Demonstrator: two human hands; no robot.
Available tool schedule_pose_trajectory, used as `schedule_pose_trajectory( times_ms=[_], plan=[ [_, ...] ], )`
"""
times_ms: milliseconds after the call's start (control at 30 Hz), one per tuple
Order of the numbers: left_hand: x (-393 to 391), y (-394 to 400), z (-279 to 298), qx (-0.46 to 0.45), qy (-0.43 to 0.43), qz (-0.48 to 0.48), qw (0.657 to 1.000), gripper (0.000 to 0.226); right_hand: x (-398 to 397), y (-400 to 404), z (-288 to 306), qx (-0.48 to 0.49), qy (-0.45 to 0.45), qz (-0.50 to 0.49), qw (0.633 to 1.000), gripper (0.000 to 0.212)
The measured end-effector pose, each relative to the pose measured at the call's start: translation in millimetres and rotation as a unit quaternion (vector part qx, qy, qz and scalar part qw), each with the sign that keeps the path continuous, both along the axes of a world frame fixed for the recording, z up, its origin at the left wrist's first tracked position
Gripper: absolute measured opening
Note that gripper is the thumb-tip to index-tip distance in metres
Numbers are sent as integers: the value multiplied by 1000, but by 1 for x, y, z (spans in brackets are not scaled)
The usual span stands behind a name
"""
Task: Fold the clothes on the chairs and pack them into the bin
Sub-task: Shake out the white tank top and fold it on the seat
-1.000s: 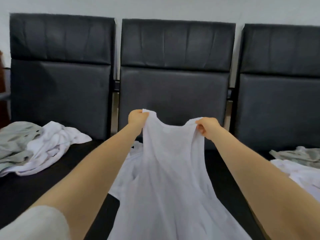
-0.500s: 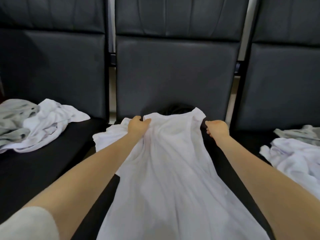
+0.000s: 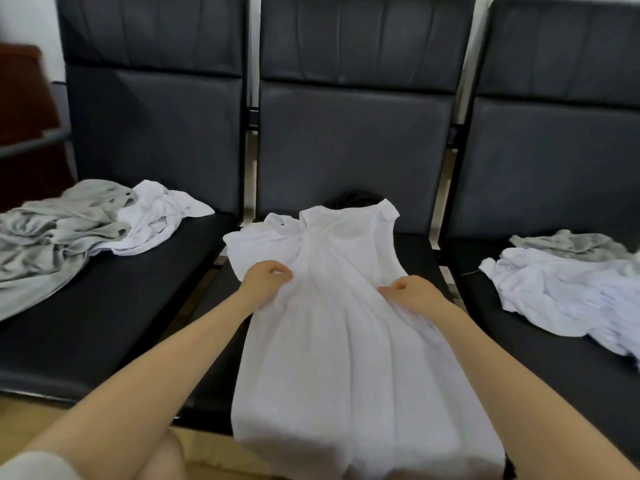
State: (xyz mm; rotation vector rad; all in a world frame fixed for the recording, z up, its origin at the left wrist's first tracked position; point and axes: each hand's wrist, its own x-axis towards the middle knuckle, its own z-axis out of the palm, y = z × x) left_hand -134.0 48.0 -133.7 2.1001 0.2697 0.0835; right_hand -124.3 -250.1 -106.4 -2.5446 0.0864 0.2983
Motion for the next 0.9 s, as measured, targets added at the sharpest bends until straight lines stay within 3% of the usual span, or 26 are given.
schedule_pose_trajectory(
  times_ms=[100,133,200,267,333,400,500,567,667,900],
  plan=[
    [-7,0,1,-119,-57,35,991,13,-12,-4,-4,-20,-17,4,1000,47],
    [-8,1,1,-165,-72,50,982,17,-16,-7,-7,25,-21,-5,999,44],
    [-9,5,6,-246,-94,87,961,21,-18,-14,-7,227,-17,-65,972,28],
    [-8,10,8,-246,-116,97,957,20,-16,-26,-1,407,-37,-121,905,25],
    [-7,12,8,-224,-130,89,962,18,-10,-37,2,455,-55,-134,878,30],
    [-7,12,7,-213,-129,88,965,17,-8,-40,2,392,-50,-93,914,26],
    [-6,11,2,-200,-96,73,972,14,-9,-36,-4,217,-23,-6,976,21],
    [-5,12,-3,-157,-77,53,983,14,-8,-35,-7,102,-29,22,994,19],
    [-3,11,-9,-49,-83,19,995,16,-10,-34,-10,-50,-60,62,995,18],
    [-8,0,-11,157,-48,-18,986,30,-15,-33,-9,-109,-76,98,986,24]
  ],
)
